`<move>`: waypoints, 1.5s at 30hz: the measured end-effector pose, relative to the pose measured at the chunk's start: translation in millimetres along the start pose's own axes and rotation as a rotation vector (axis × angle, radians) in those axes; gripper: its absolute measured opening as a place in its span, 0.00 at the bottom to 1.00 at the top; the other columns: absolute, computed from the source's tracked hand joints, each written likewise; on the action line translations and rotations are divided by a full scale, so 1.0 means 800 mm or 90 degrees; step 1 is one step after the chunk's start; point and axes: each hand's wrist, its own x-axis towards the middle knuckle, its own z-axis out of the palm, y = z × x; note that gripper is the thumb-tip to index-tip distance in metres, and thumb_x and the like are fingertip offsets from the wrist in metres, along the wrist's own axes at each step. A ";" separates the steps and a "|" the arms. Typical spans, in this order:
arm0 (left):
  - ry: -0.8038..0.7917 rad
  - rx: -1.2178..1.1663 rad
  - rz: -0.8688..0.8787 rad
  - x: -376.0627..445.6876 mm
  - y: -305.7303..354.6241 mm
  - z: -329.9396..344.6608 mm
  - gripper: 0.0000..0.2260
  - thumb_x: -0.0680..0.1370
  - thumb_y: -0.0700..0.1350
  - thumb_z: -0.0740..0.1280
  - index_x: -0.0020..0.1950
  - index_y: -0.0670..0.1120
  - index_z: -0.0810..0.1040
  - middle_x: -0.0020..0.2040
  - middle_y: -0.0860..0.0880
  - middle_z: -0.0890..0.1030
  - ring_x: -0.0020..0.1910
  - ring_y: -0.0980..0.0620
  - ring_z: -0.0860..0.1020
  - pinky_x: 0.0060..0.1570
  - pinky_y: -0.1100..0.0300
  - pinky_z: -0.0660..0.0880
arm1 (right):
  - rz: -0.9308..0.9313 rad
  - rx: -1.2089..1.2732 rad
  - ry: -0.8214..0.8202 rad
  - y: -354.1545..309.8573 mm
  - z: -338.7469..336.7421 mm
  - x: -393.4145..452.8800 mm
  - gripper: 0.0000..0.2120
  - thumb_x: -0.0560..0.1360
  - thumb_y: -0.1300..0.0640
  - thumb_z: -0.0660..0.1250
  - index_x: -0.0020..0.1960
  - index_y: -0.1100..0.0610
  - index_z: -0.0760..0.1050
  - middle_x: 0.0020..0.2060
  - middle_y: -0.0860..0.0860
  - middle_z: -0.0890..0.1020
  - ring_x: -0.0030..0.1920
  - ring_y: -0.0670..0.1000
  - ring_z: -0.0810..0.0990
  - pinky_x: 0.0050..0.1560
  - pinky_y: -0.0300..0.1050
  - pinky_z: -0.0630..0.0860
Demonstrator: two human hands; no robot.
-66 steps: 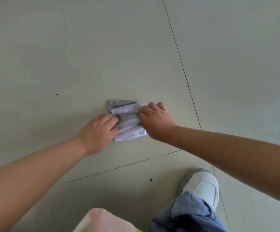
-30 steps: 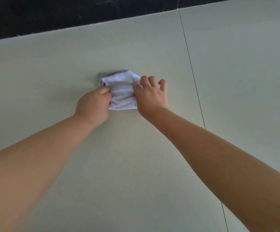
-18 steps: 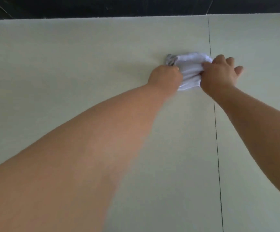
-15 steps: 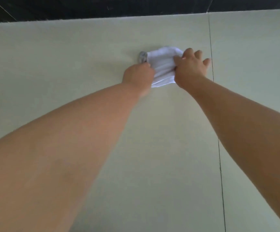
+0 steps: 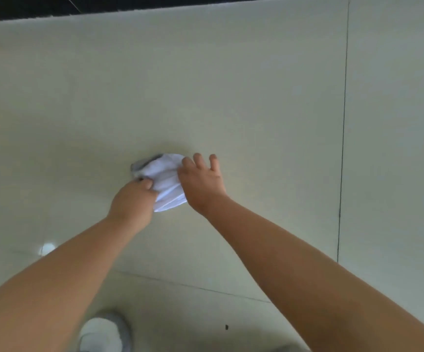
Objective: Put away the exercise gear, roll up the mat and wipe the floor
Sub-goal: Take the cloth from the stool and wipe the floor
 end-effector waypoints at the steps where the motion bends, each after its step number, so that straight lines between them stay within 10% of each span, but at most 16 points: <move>1: 0.050 0.010 0.070 -0.002 0.022 -0.011 0.02 0.56 0.38 0.71 0.23 0.40 0.79 0.27 0.42 0.78 0.23 0.44 0.78 0.22 0.64 0.73 | 0.024 0.004 0.013 0.022 0.004 -0.027 0.20 0.76 0.65 0.57 0.67 0.59 0.69 0.65 0.54 0.68 0.69 0.56 0.62 0.72 0.59 0.51; 8: 0.181 0.029 0.471 0.046 0.243 -0.064 0.15 0.62 0.40 0.55 0.23 0.45 0.80 0.25 0.48 0.78 0.25 0.49 0.79 0.31 0.65 0.76 | 0.324 -0.137 0.201 0.211 0.035 -0.248 0.15 0.63 0.61 0.64 0.47 0.56 0.82 0.41 0.54 0.83 0.48 0.56 0.73 0.54 0.52 0.60; 12: 0.139 0.172 0.523 0.043 0.346 -0.103 0.17 0.78 0.36 0.55 0.62 0.38 0.77 0.62 0.39 0.75 0.64 0.41 0.73 0.66 0.52 0.67 | 0.496 -0.098 0.229 0.226 0.047 -0.322 0.15 0.68 0.60 0.60 0.49 0.58 0.82 0.41 0.56 0.83 0.44 0.62 0.81 0.52 0.59 0.70; 15: 0.075 0.261 0.533 0.033 0.356 -0.112 0.16 0.81 0.36 0.54 0.68 0.36 0.70 0.68 0.38 0.69 0.68 0.39 0.68 0.67 0.50 0.64 | 0.613 0.014 0.211 0.188 0.060 -0.326 0.13 0.65 0.65 0.72 0.49 0.59 0.81 0.42 0.57 0.82 0.47 0.63 0.79 0.52 0.60 0.71; 21: 0.111 0.275 0.634 0.034 0.315 -0.089 0.15 0.77 0.32 0.57 0.60 0.34 0.77 0.59 0.37 0.76 0.60 0.41 0.75 0.60 0.53 0.70 | 0.683 0.096 0.140 0.128 0.079 -0.314 0.17 0.66 0.64 0.73 0.55 0.58 0.80 0.47 0.56 0.81 0.51 0.61 0.78 0.55 0.58 0.70; 24: 0.225 0.245 0.614 0.026 0.300 -0.089 0.08 0.49 0.44 0.76 0.22 0.43 0.81 0.24 0.47 0.79 0.24 0.52 0.79 0.24 0.68 0.72 | 0.673 0.087 0.081 0.121 0.070 -0.315 0.21 0.75 0.61 0.61 0.68 0.51 0.69 0.63 0.50 0.72 0.66 0.54 0.66 0.68 0.52 0.58; 28: 0.254 0.121 0.631 0.037 0.297 -0.065 0.19 0.34 0.46 0.80 0.17 0.44 0.76 0.18 0.48 0.75 0.18 0.53 0.76 0.19 0.71 0.69 | 0.652 0.050 -0.041 0.110 0.051 -0.309 0.28 0.75 0.61 0.61 0.73 0.52 0.58 0.68 0.50 0.66 0.68 0.53 0.63 0.67 0.49 0.60; 30: 0.196 0.154 0.617 0.024 0.292 -0.083 0.14 0.54 0.48 0.81 0.34 0.44 0.84 0.35 0.45 0.84 0.36 0.50 0.84 0.35 0.65 0.77 | 0.647 0.028 -0.107 0.106 0.041 -0.304 0.31 0.75 0.61 0.62 0.75 0.55 0.54 0.69 0.51 0.65 0.68 0.53 0.64 0.64 0.47 0.63; 33: 0.081 0.161 0.610 0.029 0.288 -0.075 0.16 0.81 0.38 0.56 0.68 0.40 0.71 0.72 0.42 0.68 0.72 0.46 0.66 0.69 0.54 0.62 | 0.653 -0.003 -0.178 0.097 0.026 -0.301 0.30 0.75 0.59 0.61 0.74 0.56 0.54 0.66 0.51 0.67 0.68 0.52 0.65 0.62 0.46 0.65; 45: -0.015 0.284 0.534 0.021 0.278 -0.085 0.24 0.82 0.45 0.57 0.76 0.42 0.58 0.79 0.43 0.48 0.78 0.47 0.49 0.76 0.53 0.45 | 0.502 -0.122 -0.144 0.073 0.001 -0.313 0.14 0.78 0.58 0.58 0.63 0.58 0.70 0.61 0.52 0.73 0.64 0.53 0.70 0.64 0.47 0.65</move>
